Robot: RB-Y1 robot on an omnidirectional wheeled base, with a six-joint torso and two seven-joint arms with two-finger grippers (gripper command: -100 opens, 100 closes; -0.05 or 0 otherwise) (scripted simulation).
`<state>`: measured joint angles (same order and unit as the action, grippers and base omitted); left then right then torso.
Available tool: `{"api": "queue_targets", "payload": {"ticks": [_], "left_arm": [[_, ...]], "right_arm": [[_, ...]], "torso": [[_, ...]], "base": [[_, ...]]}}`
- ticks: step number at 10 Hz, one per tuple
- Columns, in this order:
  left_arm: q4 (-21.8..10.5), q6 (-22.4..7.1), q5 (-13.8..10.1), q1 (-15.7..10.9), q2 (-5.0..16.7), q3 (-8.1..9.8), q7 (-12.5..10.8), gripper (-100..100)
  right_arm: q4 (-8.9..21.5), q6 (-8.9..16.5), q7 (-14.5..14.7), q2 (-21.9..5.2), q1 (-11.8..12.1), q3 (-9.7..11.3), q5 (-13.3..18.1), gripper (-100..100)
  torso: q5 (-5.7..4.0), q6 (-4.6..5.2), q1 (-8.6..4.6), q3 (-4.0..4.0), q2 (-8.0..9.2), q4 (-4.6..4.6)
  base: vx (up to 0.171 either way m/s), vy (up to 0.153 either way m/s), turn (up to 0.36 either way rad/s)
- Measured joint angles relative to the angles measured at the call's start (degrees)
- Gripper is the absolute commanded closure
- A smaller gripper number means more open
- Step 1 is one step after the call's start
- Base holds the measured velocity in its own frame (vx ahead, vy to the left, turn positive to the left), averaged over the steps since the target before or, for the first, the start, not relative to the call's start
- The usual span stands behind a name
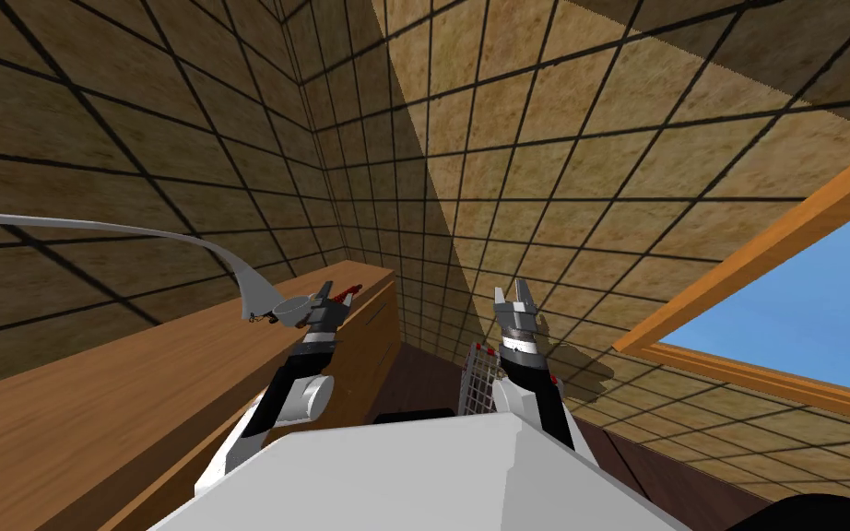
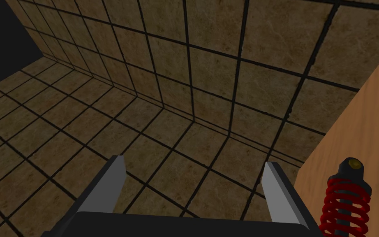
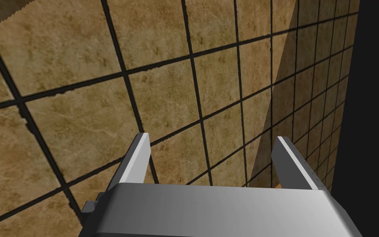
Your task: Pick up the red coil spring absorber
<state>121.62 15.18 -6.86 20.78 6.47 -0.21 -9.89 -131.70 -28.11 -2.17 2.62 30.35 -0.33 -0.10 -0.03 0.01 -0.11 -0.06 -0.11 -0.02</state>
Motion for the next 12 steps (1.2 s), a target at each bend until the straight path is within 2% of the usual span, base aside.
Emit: {"api": "queue_targets", "payload": {"ticks": [3,6,7,12], "left_arm": [[-2.96,-2.74,-1.86,-4.93,1.63,0.69,-1.32,-100],[-5.03,-6.21,-3.17,-10.22,2.12,0.95,-2.16,-100],[-7.25,-7.33,-3.87,-12.35,2.49,1.07,-2.60,-100],[-9.82,-11.50,-5.70,-19.26,3.39,1.53,-3.99,-100]], "right_arm": [[0.00,0.00,0.00,0.00,0.00,0.00,0.00,0],[0.00,0.00,0.00,0.00,0.00,0.00,0.00,0],[0.00,0.00,0.00,0.00,0.01,0.00,0.00,0],[0.00,0.00,0.00,0.00,0.00,0.00,0.00,0]], "torso": [[0.01,-0.03,0.04,0.00,-0.01,0.00],[0.00,0.00,0.02,0.00,0.00,0.00],[0.01,-0.03,0.02,-0.01,-0.01,-0.01],[0.01,0.00,0.06,0.02,0.04,0.00]], "base": [[0.017,-0.022,0.079],[0.019,-0.025,0.133],[0.019,-0.030,0.068],[0.013,-0.015,0.080]]}}
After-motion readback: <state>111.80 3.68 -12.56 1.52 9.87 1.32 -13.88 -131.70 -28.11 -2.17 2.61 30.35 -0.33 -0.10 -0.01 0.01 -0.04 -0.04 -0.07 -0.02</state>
